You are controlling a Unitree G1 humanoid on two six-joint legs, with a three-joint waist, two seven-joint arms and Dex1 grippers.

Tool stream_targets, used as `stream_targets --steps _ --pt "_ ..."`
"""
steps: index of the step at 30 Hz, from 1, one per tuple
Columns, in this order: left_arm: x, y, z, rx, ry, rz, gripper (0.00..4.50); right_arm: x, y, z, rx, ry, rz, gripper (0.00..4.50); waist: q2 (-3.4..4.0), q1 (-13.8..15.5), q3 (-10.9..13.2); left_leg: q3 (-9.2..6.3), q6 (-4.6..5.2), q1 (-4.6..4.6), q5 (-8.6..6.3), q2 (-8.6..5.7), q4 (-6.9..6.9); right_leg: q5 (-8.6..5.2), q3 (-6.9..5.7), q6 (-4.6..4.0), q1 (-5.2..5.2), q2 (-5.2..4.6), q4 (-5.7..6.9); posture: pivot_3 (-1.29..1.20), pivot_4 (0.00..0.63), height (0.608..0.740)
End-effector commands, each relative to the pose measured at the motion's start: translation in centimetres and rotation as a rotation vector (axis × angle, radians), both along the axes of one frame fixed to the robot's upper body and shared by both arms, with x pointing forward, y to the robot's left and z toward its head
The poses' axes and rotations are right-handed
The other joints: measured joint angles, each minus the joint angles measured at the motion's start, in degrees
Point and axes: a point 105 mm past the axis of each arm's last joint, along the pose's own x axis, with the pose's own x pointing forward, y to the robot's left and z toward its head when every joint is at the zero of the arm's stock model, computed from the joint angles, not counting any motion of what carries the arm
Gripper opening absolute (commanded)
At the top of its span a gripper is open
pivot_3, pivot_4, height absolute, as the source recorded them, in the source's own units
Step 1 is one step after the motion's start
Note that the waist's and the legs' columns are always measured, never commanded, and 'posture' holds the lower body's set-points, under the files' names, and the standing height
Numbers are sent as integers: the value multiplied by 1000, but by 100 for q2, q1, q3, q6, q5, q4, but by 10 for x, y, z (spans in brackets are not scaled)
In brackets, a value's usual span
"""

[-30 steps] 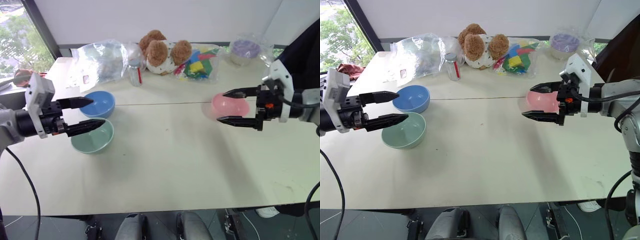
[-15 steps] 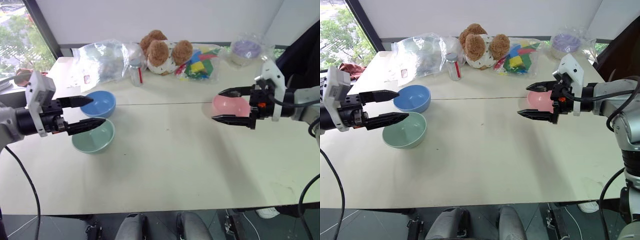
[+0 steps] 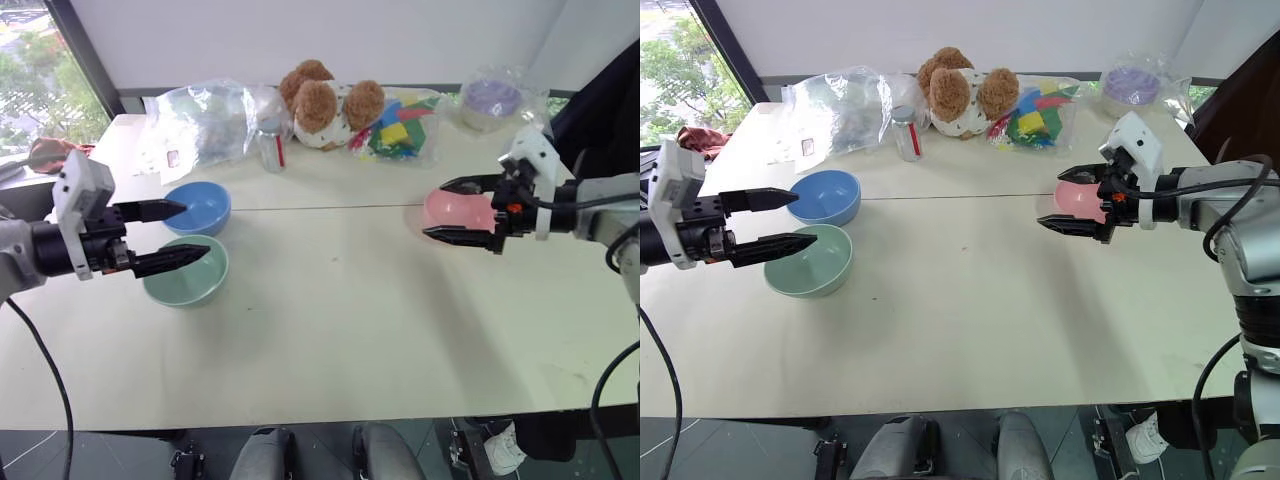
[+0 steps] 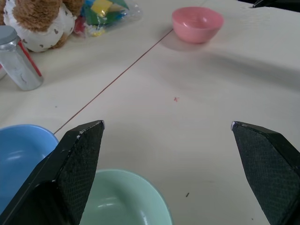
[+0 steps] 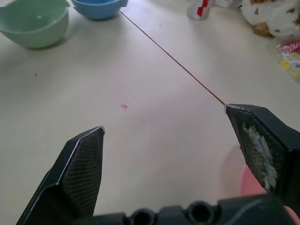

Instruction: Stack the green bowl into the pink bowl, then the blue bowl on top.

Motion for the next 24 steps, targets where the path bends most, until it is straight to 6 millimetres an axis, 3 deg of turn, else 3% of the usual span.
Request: stream_targets --steps 1,5,8,13,16,17,23,24 --pt "-2 -2 5 28 -40 1 4484 17 -5 -2 -57 -21 -91 4500 0 -4 0 0 0 0 0 0 0 0 0 0 0 0 1 0 150 740" --pt "0 -3 2 39 -42 1 4484 43 -14 -40 -242 -12 -188 4500 -1 -18 -1 2 -2 1 1 0 0 0 0 -1 1 0 1 0 150 740" --pt "1 -4 -1 53 -43 2 4484 59 -16 -62 -276 20 -222 4500 0 -18 0 5 -7 1 4 -1 0 0 0 0 -1 3 1 0 150 740" --pt "0 -3 -3 55 -52 13 4484 79 -23 -78 -301 45 -274 4500 0 -7 0 15 -30 0 18 -2 0 0 1 0 -4 5 3 0 150 740" --pt "-1 -2 -4 54 -54 25 4500 85 -28 -81 -310 48 -286 3726 0 -16 0 15 -31 0 18 -2 0 0 1 0 -4 6 3 0 150 740" --pt "-2 -1 -4 54 -55 28 4500 86 -29 -82 -316 49 -290 3020 0 -18 0 15 -31 0 18 -2 -1 0 1 0 -4 6 3 0 150 740" --pt "-4 1 -4 51 -62 43 4500 91 -35 -86 -334 48 -293 115 0 -29 0 15 -31 0 18 -2 0 1 1 1 -4 6 3 0 150 740" --pt "-4 0 -4 50 -64 45 4500 91 -36 -84 -335 45 -292 39 -1 -30 -1 17 -31 1 18 -2 1 1 2 1 -4 6 5 0 150 740"
